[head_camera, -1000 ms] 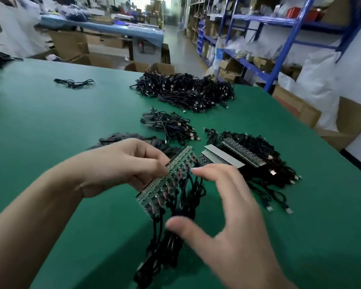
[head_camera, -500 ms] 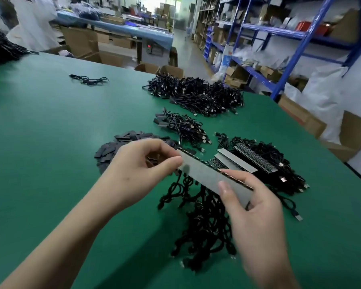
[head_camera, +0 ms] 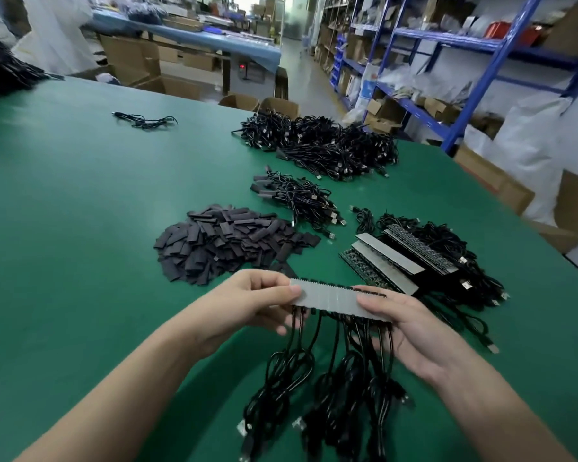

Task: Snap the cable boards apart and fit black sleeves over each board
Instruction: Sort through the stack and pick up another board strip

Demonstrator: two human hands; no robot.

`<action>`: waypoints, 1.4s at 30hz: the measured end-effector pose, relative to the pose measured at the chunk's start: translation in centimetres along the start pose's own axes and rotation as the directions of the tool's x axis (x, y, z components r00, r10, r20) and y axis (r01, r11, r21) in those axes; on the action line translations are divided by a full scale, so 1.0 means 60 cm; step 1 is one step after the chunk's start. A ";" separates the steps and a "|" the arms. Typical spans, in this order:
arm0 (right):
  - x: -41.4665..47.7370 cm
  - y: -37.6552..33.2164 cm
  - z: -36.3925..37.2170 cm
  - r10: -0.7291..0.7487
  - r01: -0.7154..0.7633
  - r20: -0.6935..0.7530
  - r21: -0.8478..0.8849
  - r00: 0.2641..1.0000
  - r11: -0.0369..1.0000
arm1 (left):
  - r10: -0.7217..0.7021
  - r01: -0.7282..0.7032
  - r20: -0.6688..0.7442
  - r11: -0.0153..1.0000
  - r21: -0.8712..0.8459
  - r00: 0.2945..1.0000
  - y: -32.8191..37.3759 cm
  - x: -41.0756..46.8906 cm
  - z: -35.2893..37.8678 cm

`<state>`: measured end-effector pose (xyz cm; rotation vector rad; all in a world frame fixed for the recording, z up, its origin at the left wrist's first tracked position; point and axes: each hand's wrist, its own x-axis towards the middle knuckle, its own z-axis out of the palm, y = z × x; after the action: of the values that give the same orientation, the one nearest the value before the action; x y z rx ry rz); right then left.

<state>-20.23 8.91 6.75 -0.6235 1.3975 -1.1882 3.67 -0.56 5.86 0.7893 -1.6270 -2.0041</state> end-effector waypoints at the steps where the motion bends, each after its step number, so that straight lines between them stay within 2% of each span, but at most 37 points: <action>1: 0.013 0.006 -0.007 0.007 -0.007 -0.009 -0.019 1.000 1.000 | -0.022 0.022 -0.005 1.000 -0.002 1.000 -0.010 0.009 0.000; 7: 0.061 0.008 -0.035 0.023 -0.019 0.018 -0.198 1.000 0.980 | -0.037 0.038 -0.027 0.998 0.039 0.999 -0.039 0.049 -0.006; 9: 0.069 0.005 -0.038 -0.002 0.005 0.010 -0.357 1.000 0.934 | -0.023 0.025 -0.050 0.999 0.044 0.999 -0.050 0.054 -0.008; 11: 0.074 -0.002 -0.035 -0.136 0.108 -0.005 -0.575 0.991 0.811 | 0.010 -0.007 -0.070 0.999 0.044 0.998 -0.060 0.054 -0.010; 14: 0.072 -0.025 -0.005 -0.336 0.309 0.146 -0.806 0.930 0.505 | 0.060 -0.044 -0.119 0.991 0.129 0.991 -0.062 0.052 -0.012; 16: 0.076 -0.036 0.025 -0.336 0.371 0.254 -0.858 0.907 0.354 | 0.068 -0.042 -0.150 0.984 0.173 0.986 -0.063 0.053 -0.013; 18: 0.085 -0.035 0.051 -0.282 0.381 0.299 -0.873 0.911 0.305 | 0.070 -0.052 -0.148 0.991 0.124 0.987 -0.066 0.055 -0.014; 21: 0.098 -0.025 0.070 -0.253 0.350 0.270 -0.863 0.929 0.365 | 0.082 -0.076 -0.117 0.996 0.055 0.990 -0.068 0.054 -0.015; 27: 0.106 0.018 0.066 -0.353 0.361 0.189 -0.771 0.916 0.524 | 0.034 -0.034 -0.085 0.999 0.000 0.996 -0.075 0.058 -0.018; 33: 0.101 0.049 0.065 -0.441 0.408 0.146 -0.700 0.885 0.587 | 0.049 -0.037 -0.146 0.996 0.086 0.988 -0.078 0.059 -0.010; 38: 0.094 0.053 0.060 -0.492 0.471 0.172 -0.659 0.853 0.587 | 0.104 -0.075 -0.218 0.988 0.136 0.970 -0.075 0.059 -0.004; 42: 0.091 0.055 0.056 -0.483 0.463 0.172 -0.664 0.859 0.587 | 0.146 -0.100 -0.235 0.976 0.194 0.961 -0.080 0.059 0.000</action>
<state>-17.39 4.20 2.11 -1.6108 1.7644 -1.0403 1.12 -1.88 0.65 0.9377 -1.6805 -1.6166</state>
